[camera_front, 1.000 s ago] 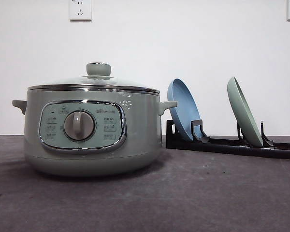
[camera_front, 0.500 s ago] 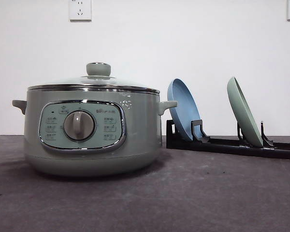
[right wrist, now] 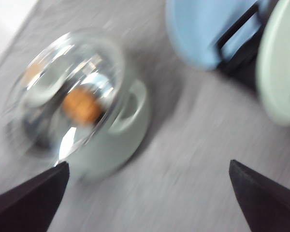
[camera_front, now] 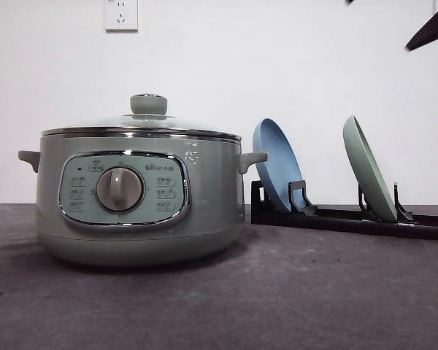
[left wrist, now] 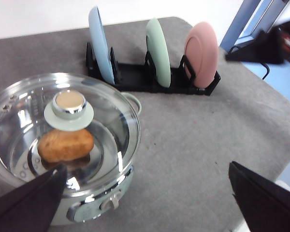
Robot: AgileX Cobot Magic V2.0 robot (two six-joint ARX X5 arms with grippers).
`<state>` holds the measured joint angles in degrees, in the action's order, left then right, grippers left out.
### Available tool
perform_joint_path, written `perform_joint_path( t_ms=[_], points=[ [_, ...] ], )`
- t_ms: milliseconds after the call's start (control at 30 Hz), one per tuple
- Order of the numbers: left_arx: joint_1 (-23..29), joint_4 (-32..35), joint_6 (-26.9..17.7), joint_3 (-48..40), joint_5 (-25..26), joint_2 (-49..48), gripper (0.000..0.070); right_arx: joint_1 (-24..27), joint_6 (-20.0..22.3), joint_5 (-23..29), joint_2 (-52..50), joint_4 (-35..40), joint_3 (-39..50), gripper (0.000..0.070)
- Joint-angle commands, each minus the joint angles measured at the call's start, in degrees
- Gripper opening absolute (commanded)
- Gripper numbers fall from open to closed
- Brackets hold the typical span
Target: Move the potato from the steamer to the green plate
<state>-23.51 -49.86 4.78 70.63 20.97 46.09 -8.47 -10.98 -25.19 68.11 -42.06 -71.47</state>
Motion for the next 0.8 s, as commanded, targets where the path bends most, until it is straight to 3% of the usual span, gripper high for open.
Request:
perform_joint_path(
  t_ms=[0, 200, 367, 633, 767],
  points=[
    [-0.26, 0.12, -1.09, 0.98, 0.07, 0.33, 0.07, 0.37, -1.03, 0.79, 4.22, 1.59, -3.08, 0.0691],
    [-0.24, 0.19, -1.09, 0.98, 0.07, 0.35, 0.07, 2.34, -0.59, 3.71, 16.52, 3.4, -13.24, 0.0688],
    [-0.24, 0.15, -1.09, 0.98, 0.07, 0.35, 0.07, 4.06, -0.65, 5.77, 25.36, 3.53, -20.99, 0.0622],
    [-0.24, 0.17, -1.14, 0.98, 0.07, 0.35, 0.07, 6.22, -2.9, 2.75, 35.89, 5.51, -27.77, 0.06],
    [-0.24, 0.15, -1.09, 0.98, 0.07, 0.35, 0.07, 6.52, -4.72, 2.26, 38.61, 8.63, -27.77, 0.05]
  ],
)
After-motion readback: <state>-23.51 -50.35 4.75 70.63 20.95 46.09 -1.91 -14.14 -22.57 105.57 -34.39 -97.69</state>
